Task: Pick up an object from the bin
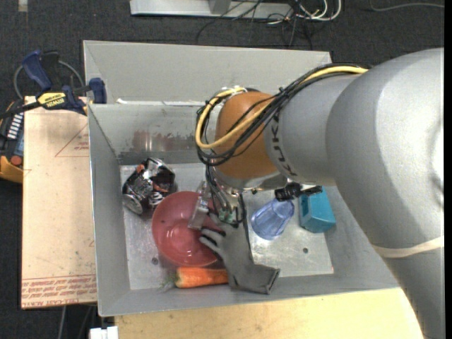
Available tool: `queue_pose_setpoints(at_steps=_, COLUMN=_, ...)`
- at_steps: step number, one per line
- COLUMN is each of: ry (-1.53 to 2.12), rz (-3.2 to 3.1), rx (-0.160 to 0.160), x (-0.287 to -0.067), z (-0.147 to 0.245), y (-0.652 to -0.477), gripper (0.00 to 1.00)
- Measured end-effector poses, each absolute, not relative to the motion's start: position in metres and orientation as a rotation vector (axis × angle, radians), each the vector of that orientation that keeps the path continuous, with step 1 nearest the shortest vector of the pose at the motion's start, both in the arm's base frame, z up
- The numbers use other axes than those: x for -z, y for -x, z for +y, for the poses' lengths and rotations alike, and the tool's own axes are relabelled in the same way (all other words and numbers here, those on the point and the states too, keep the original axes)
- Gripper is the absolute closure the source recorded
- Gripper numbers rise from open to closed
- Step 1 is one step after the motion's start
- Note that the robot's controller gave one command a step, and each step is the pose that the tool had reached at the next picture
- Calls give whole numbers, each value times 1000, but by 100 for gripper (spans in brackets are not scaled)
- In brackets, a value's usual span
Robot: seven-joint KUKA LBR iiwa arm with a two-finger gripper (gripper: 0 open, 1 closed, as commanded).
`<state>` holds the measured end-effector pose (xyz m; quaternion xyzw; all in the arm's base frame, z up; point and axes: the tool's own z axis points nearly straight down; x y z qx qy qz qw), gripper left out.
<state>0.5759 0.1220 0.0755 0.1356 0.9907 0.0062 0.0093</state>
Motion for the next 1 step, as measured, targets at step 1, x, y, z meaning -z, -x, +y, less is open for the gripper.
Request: queue_pose_setpoints(at_steps=1, ry=-424, rz=3095, rx=-18, x=-78, z=122, y=-575, gripper=100)
